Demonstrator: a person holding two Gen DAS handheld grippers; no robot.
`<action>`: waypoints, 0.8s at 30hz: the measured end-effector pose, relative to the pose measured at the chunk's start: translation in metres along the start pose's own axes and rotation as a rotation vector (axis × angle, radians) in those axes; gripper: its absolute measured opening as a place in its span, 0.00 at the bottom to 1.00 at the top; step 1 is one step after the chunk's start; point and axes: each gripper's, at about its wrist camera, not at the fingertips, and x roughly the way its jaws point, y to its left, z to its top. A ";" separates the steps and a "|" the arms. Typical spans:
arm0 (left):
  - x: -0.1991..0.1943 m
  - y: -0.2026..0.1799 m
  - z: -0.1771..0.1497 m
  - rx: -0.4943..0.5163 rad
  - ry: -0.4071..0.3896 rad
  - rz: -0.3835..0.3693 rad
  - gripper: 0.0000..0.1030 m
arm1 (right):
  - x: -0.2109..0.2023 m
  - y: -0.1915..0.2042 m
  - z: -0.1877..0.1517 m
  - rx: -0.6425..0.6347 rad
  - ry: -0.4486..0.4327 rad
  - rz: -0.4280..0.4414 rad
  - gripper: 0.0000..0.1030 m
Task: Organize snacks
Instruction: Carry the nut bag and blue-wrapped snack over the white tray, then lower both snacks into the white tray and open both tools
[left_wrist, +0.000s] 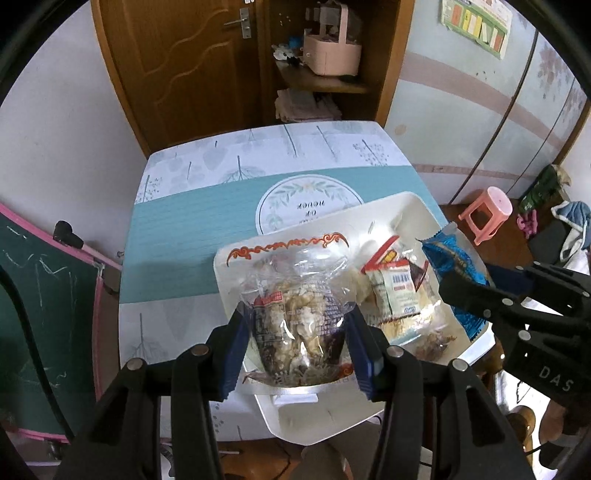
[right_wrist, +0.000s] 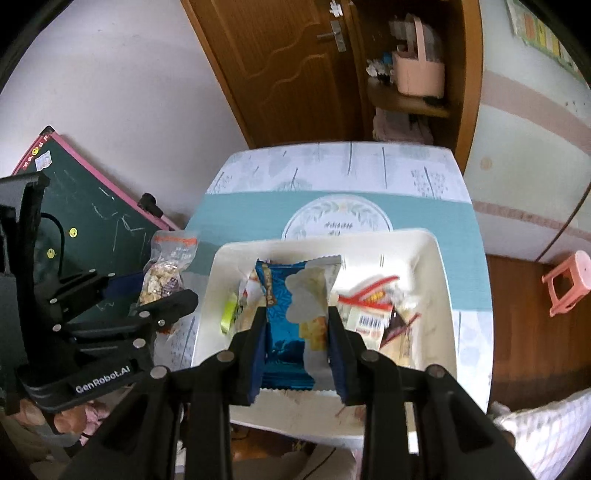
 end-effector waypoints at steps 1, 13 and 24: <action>0.001 -0.002 -0.001 0.002 0.001 0.007 0.48 | 0.002 -0.001 -0.002 0.005 0.011 0.005 0.29; 0.022 -0.020 -0.009 -0.023 0.037 0.022 0.87 | 0.017 -0.019 -0.013 -0.008 0.093 -0.059 0.35; 0.016 -0.021 0.001 -0.038 0.028 0.056 0.89 | 0.019 -0.028 -0.009 0.026 0.097 -0.072 0.50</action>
